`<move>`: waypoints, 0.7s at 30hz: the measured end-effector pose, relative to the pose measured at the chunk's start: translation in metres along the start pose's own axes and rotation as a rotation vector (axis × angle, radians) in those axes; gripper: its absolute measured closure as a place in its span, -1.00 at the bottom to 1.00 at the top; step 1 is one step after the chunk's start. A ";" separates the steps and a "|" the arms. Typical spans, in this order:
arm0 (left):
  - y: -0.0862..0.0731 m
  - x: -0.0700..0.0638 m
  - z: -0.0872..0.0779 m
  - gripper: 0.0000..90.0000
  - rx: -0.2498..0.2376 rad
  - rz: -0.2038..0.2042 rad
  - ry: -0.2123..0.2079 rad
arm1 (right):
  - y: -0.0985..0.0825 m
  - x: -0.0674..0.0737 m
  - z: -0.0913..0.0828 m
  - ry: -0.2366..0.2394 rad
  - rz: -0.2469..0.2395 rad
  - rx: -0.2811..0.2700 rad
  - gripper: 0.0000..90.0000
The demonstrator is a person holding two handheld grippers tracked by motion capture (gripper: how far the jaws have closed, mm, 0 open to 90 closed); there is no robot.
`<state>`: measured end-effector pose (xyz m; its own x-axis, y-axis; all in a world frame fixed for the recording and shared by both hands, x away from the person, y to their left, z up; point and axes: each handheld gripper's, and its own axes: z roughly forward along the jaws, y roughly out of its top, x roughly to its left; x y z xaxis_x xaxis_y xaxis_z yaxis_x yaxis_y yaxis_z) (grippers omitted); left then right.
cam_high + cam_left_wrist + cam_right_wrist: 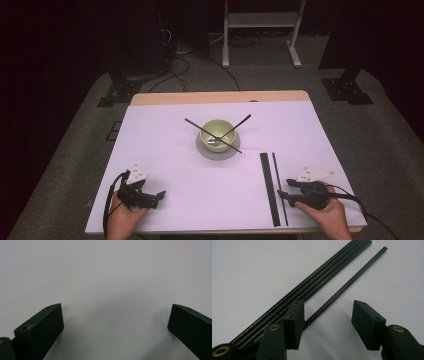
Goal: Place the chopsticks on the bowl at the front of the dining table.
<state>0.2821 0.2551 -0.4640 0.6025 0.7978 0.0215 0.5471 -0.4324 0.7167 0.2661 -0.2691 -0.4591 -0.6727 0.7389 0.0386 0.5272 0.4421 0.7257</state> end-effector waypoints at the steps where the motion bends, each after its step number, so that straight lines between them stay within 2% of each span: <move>1: 0.000 0.000 0.000 -1.00 -0.001 -0.001 0.000 | 0.000 0.001 0.000 0.001 -0.001 0.000 -0.06; 14: 0.000 0.000 0.000 -1.00 -0.001 -0.001 0.000 | -0.007 0.006 -0.009 -0.007 -0.019 0.016 -0.10; 21: 0.000 0.000 0.000 -1.00 -0.001 -0.001 0.000 | -0.013 -0.003 -0.015 -0.031 0.008 0.013 -0.10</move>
<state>0.2821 0.2550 -0.4641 0.6019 0.7983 0.0208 0.5472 -0.4312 0.7174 0.2534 -0.2847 -0.4583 -0.6518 0.7580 0.0228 0.5396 0.4424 0.7163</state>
